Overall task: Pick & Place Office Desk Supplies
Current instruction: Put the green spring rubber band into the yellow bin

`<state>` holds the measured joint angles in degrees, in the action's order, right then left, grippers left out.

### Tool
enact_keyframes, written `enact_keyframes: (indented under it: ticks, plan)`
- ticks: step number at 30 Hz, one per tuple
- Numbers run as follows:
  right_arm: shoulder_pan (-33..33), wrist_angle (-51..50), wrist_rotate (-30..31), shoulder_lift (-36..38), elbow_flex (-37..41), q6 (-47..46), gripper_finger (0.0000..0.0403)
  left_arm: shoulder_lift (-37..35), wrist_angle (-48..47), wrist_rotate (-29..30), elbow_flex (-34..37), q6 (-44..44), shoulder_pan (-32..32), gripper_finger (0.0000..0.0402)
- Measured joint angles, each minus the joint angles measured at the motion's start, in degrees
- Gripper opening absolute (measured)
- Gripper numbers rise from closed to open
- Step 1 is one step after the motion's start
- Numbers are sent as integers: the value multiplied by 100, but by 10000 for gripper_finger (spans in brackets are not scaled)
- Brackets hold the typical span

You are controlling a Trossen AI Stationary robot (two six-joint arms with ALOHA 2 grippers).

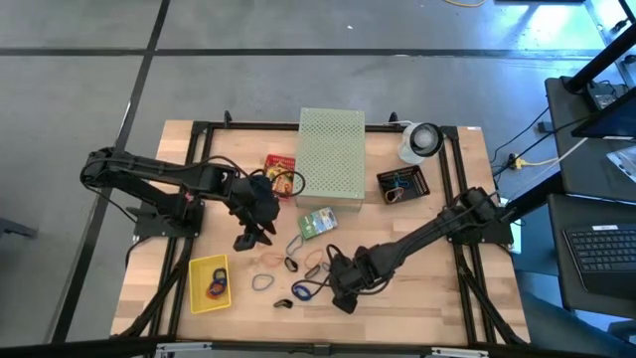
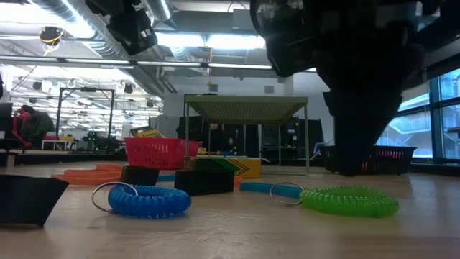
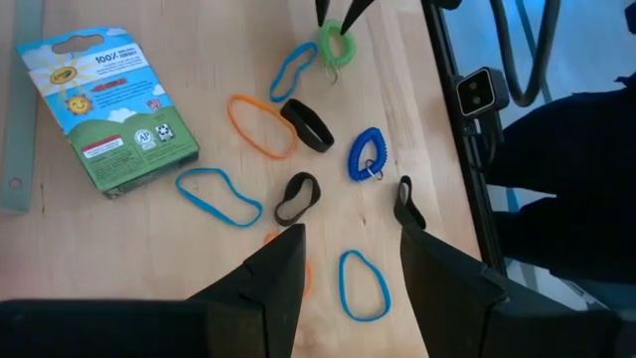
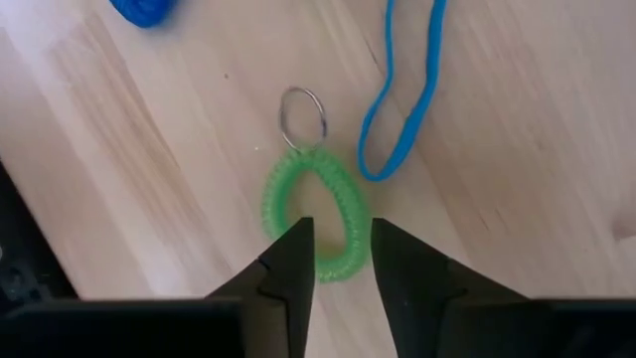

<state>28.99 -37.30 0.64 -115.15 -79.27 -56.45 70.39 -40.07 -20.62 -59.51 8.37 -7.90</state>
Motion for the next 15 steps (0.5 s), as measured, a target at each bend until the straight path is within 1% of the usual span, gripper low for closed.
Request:
enact_keyframes:
  ticks: [4,8,15]
  plan:
    - [0,157,-71,0,161,-61,100,0,0,4,0,3,0,161]
    - [0,311,25,0,276,-146,100,0,0,4,0,40,0,161]
    - [37,883,-33,21,662,-395,100,0,0,2,0,128,0,161]
